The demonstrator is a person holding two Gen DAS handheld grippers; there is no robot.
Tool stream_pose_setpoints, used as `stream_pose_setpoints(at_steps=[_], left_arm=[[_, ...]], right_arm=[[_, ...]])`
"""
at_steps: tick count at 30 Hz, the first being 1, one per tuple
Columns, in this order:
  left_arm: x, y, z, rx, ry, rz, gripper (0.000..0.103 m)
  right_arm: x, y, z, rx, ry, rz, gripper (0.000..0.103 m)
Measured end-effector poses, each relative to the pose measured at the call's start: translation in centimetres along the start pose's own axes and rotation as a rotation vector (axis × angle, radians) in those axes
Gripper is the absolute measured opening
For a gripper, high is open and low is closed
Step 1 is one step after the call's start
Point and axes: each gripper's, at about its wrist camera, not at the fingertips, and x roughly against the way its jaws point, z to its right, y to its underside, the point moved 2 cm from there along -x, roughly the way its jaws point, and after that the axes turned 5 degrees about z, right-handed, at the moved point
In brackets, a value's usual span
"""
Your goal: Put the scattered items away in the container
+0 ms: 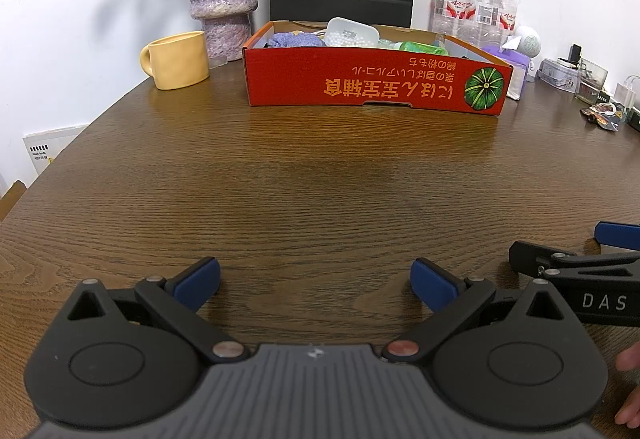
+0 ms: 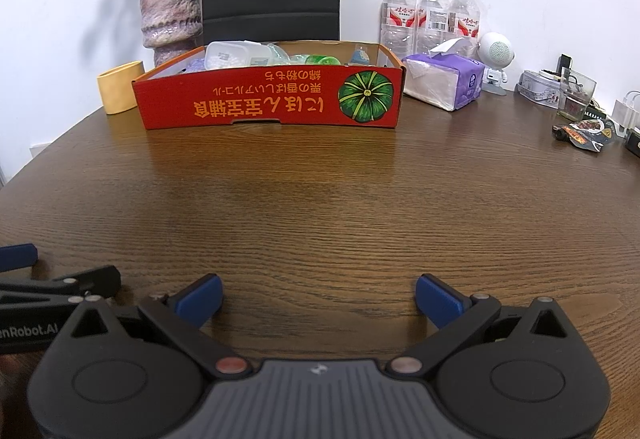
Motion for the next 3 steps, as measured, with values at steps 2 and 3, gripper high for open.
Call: stream_pose_setpoints(at_steps=[2,3], left_arm=[[0.00,0.00,0.01,0.000,0.000,0.000,0.103],[-0.01,0.00,0.02,0.000,0.000,0.000,0.103]], right_arm=[[0.00,0.00,0.00,0.000,0.000,0.000,0.103],[0.00,0.00,-0.01,0.000,0.000,0.000,0.103]])
